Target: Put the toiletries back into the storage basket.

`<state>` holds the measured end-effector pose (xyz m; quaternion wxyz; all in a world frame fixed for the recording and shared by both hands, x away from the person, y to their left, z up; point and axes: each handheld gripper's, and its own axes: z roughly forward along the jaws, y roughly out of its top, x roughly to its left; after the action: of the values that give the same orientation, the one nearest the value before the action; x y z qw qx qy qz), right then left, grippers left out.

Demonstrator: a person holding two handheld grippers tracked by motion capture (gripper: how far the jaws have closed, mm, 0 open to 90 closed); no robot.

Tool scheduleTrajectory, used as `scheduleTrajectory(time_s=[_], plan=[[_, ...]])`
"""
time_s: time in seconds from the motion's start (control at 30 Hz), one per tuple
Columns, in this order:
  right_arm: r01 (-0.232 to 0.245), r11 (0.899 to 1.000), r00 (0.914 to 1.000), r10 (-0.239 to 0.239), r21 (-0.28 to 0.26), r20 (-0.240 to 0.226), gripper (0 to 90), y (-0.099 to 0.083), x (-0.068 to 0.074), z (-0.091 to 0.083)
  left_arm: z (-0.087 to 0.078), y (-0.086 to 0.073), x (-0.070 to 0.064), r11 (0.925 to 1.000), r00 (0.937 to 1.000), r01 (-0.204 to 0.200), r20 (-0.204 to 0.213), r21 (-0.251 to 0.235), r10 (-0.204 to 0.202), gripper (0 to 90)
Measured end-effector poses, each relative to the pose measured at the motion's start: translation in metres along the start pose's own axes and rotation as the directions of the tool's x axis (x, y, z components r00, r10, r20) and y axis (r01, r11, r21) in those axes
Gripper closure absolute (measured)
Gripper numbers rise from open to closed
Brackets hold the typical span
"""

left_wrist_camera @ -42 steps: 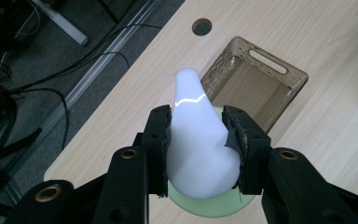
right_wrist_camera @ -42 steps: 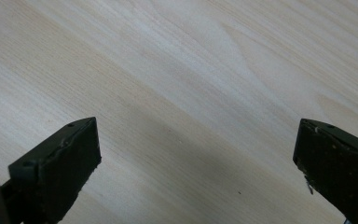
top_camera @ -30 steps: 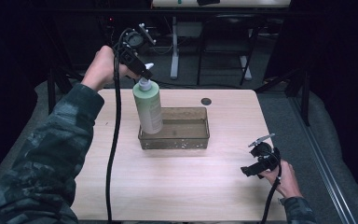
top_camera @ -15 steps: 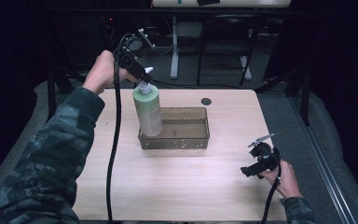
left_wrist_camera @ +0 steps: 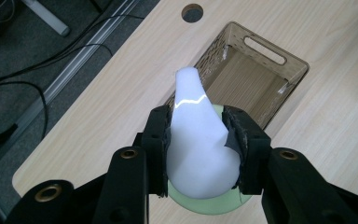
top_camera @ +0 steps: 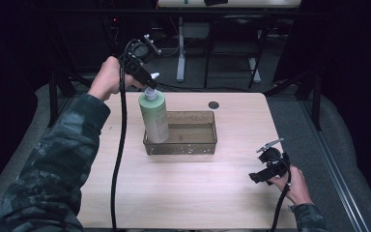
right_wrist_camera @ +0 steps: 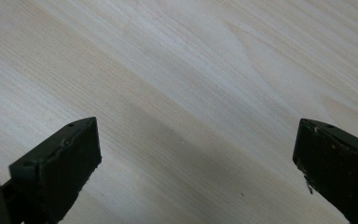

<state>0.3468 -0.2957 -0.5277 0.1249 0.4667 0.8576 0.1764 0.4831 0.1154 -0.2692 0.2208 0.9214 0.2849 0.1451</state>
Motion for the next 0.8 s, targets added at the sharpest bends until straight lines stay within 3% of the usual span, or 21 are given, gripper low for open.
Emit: scheduleTrajectory(time_s=[0.8], plan=[[0.004, 1.000, 1.0000, -0.004, -0.001, -0.001, 0.5, 0.000, 0.000, -0.001, 0.015, -0.010, -0.001, 0.9998, 0.9998, -0.008, 0.017, 0.017, 0.007, 63.2]])
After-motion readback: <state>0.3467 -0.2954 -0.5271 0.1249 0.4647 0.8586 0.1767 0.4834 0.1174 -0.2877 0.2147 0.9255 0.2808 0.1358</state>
